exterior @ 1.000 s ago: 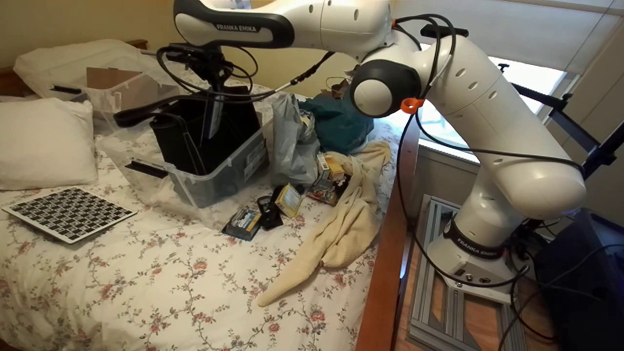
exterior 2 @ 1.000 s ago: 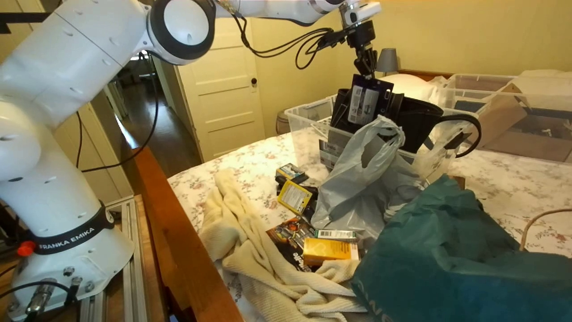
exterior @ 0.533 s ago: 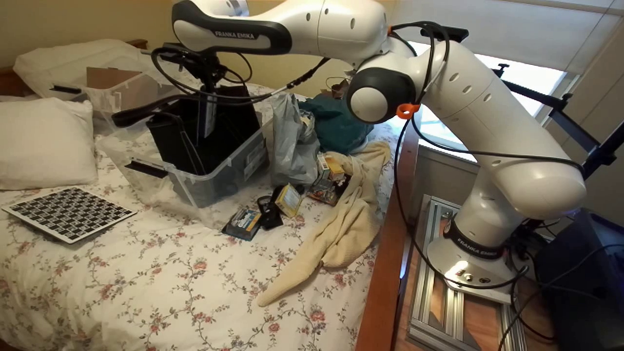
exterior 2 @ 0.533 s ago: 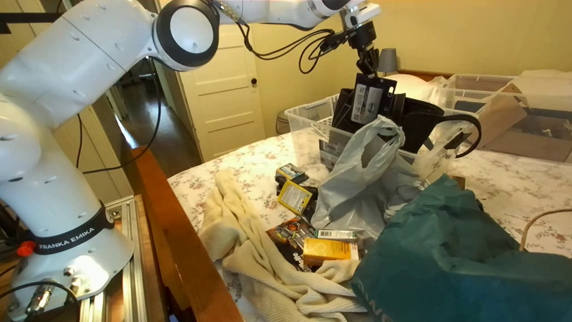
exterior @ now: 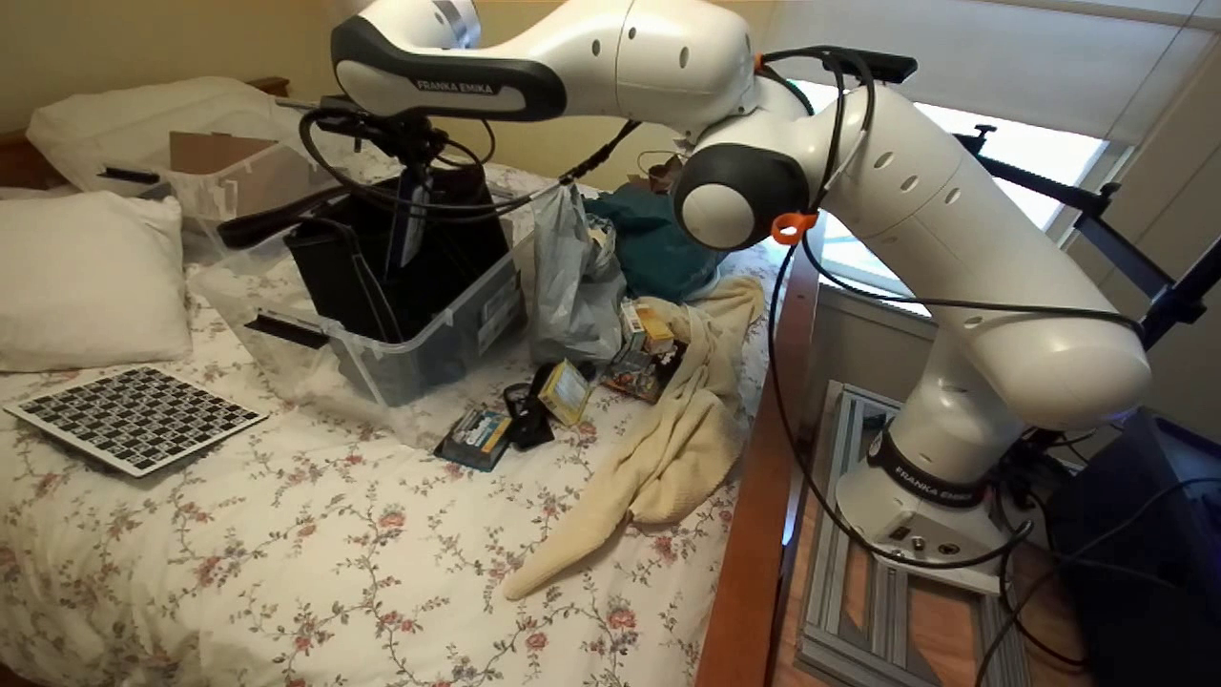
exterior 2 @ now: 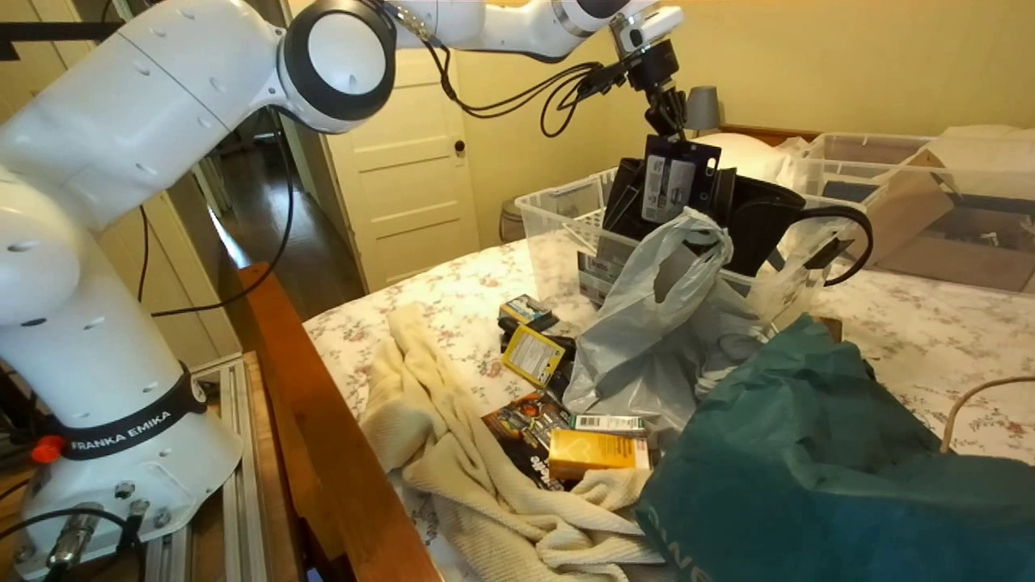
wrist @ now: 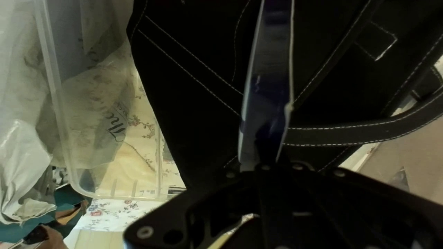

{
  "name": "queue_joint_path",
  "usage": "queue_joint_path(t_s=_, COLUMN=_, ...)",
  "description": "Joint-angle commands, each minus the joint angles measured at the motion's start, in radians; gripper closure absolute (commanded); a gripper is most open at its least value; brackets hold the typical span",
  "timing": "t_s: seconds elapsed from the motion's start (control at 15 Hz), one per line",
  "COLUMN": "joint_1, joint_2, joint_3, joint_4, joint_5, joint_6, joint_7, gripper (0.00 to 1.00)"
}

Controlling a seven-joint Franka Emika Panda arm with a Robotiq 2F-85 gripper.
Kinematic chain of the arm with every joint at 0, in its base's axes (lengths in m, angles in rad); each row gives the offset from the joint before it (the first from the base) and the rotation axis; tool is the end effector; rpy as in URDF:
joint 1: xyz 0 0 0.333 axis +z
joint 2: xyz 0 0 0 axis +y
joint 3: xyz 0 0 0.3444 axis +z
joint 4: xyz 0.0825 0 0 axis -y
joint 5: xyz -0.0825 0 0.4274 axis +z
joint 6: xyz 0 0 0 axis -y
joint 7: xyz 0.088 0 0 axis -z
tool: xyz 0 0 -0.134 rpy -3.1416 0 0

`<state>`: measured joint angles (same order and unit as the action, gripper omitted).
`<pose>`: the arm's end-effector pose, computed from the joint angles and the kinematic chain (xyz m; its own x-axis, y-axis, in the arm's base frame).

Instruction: Pick the black packet off the bed and place it in the shopping bag

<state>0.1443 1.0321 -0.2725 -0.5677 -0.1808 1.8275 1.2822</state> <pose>0.8823 0.0018 0.4170 0.2799 -0.8489 0.4484 -0.9288 -0.3576 -0.0972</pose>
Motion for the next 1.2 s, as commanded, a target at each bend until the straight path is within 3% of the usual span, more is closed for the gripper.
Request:
queue_joint_path(t_s=0.0, joint_1=0.015, joint_2=0.043, joint_3=-0.033, joint_4=0.073, joint_5=-0.031, joint_6=-0.024, joint_7=0.009, gripper=1.00)
queue_joint_path(t_s=0.2, joint_1=0.012, joint_2=0.046, joint_3=-0.032, joint_4=0.082, joint_5=-0.013, joint_6=0.003, joint_7=0.018, gripper=1.00)
queue_joint_path(t_s=0.27, joint_1=0.009, joint_2=0.045, joint_3=-0.028, joint_4=0.083, joint_5=-0.007, joint_6=0.008, joint_7=0.019, gripper=0.73)
queue_joint_path(t_s=0.33, joint_1=0.004, joint_2=0.045, joint_3=-0.021, joint_4=0.083, joint_5=0.002, joint_6=0.012, joint_7=0.017, gripper=0.72)
queue_joint_path(t_s=0.53, joint_1=-0.009, joint_2=0.050, joint_3=-0.005, joint_4=0.085, joint_5=0.024, joint_6=0.041, joint_7=0.024, gripper=0.53)
queue_joint_path(t_s=1.0, joint_1=-0.039, joint_2=0.071, joint_3=0.054, joint_4=0.088, joint_5=0.083, joint_6=0.132, joint_7=0.046, gripper=0.03)
queue_joint_path(t_s=1.13, joint_1=-0.052, joint_2=0.074, joint_3=0.076, joint_4=0.093, joint_5=0.114, joint_6=0.195, joint_7=0.065, gripper=0.00)
